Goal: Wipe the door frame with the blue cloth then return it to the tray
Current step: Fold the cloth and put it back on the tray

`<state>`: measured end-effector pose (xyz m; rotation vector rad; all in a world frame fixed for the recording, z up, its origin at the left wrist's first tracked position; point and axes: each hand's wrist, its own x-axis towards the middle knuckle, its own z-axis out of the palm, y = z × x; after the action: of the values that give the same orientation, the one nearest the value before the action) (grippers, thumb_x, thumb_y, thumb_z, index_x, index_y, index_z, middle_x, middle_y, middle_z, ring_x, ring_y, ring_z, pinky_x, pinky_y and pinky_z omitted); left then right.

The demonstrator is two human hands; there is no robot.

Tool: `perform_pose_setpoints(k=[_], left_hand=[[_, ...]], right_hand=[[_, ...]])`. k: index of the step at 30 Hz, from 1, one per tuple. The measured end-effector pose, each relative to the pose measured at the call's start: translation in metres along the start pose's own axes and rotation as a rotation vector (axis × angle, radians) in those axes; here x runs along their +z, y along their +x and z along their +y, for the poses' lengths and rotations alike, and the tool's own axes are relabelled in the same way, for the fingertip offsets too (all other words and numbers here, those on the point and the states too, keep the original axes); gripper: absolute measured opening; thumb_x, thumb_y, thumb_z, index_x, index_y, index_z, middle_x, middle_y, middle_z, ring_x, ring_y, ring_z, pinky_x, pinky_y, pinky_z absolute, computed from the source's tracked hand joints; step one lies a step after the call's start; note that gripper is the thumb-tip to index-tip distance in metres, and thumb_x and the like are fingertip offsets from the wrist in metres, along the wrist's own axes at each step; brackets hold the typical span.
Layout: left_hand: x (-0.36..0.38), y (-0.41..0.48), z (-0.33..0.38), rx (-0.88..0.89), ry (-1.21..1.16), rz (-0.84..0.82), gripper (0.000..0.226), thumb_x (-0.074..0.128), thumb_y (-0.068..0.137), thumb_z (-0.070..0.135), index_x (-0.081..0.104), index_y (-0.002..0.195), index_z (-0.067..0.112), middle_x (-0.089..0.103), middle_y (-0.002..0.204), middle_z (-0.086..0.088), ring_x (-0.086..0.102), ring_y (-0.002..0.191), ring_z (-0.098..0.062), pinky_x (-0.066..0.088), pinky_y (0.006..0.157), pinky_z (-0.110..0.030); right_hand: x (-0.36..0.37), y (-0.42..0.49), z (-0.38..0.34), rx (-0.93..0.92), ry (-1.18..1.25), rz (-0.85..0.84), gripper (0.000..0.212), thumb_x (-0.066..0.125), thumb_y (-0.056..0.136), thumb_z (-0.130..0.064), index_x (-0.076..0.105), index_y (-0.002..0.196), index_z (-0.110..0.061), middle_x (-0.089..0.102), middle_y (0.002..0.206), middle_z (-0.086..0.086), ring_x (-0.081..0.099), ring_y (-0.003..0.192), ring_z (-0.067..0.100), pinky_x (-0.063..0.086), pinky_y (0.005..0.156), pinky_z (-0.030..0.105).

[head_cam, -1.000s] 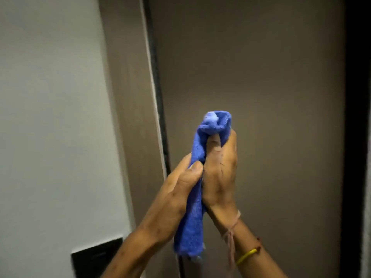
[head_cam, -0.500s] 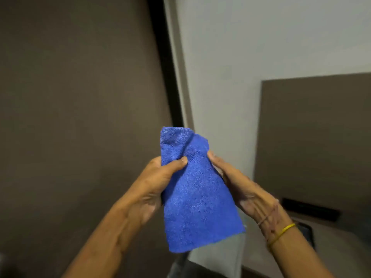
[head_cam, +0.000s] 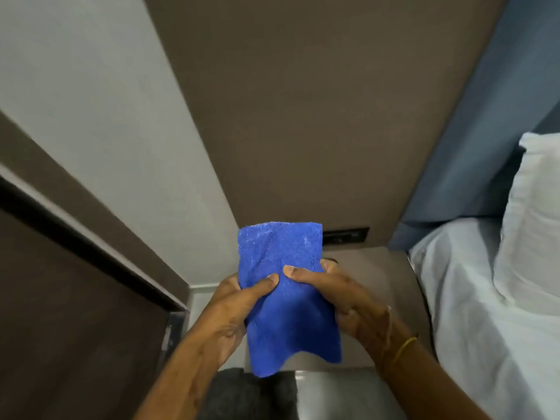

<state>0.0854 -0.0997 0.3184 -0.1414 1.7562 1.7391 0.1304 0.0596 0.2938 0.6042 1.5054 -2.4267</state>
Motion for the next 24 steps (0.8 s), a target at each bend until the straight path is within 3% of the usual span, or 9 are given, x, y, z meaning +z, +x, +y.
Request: perform_pose_setpoints(k=[3,6,8,11,15,20,24], left_hand=[[0.011,0.054,-0.043,-0.099,0.032,-0.022,0.039,0.076,0.063,0.027,0.068,0.097,0.013,0.078,0.090,-0.005,0.074,0.083,-0.022,0.060,0.065,-0.029],[0.017,0.097,-0.080,-0.137,0.101,0.002,0.030,0.075,0.068,0.027,0.070,0.094,0.013,0.078,0.089,-0.006,0.074,0.082,-0.020,0.060,0.064,-0.025],[0.018,0.127,-0.102,-0.157,0.112,0.029,0.021,0.071,0.078,0.021,0.069,0.097,0.013,0.077,0.093,-0.009,0.073,0.085,-0.022,0.060,0.068,-0.027],[0.017,0.166,-0.131,-0.203,0.084,0.058,0.018,0.067,0.082,0.016,0.067,0.099,0.012,0.075,0.096,-0.011,0.073,0.084,-0.022,0.059,0.066,-0.027],[0.018,0.213,-0.168,-0.264,0.038,0.063,0.030,0.063,0.085,0.014,0.062,0.114,0.008,0.070,0.109,-0.016,0.068,0.097,-0.029,0.058,0.077,-0.034],[0.023,0.270,-0.195,-0.228,-0.018,0.090,0.031,0.060,0.087,0.014,0.060,0.118,0.010,0.070,0.103,-0.010,0.068,0.089,-0.021,0.060,0.064,-0.024],[0.027,0.313,-0.235,-0.295,0.118,0.173,0.026,0.061,0.088,0.013,0.059,0.113,0.008,0.068,0.108,-0.013,0.066,0.090,-0.026,0.057,0.075,-0.035]], right_hand=[[-0.047,0.047,0.026,0.037,0.055,0.079,0.007,0.077,0.075,-0.021,0.077,0.081,-0.023,0.079,0.090,0.004,0.075,0.082,0.020,0.061,0.064,0.029],[-0.086,0.084,0.054,0.148,0.143,0.112,0.019,0.079,0.066,-0.030,0.077,0.082,-0.020,0.079,0.094,0.004,0.075,0.084,0.017,0.061,0.068,0.029],[-0.108,0.105,0.076,0.205,0.231,0.094,0.027,0.077,0.067,-0.029,0.076,0.093,-0.020,0.077,0.102,0.004,0.074,0.091,0.019,0.061,0.070,0.030],[-0.134,0.131,0.107,0.226,0.226,0.008,0.049,0.072,0.074,-0.017,0.061,0.121,-0.022,0.069,0.121,0.005,0.067,0.109,0.022,0.060,0.079,0.031],[-0.161,0.168,0.136,0.233,0.073,0.006,0.046,0.063,0.082,0.000,0.058,0.116,-0.029,0.068,0.118,-0.002,0.069,0.098,0.013,0.060,0.074,0.026],[-0.184,0.219,0.151,0.148,-0.064,0.122,0.069,0.060,0.084,0.004,0.035,0.142,-0.023,0.055,0.130,0.004,0.058,0.109,0.021,0.053,0.080,0.027],[-0.203,0.243,0.183,0.195,-0.214,0.196,0.070,0.059,0.085,0.006,0.029,0.144,-0.018,0.049,0.139,0.011,0.051,0.123,0.028,0.049,0.098,0.042]])
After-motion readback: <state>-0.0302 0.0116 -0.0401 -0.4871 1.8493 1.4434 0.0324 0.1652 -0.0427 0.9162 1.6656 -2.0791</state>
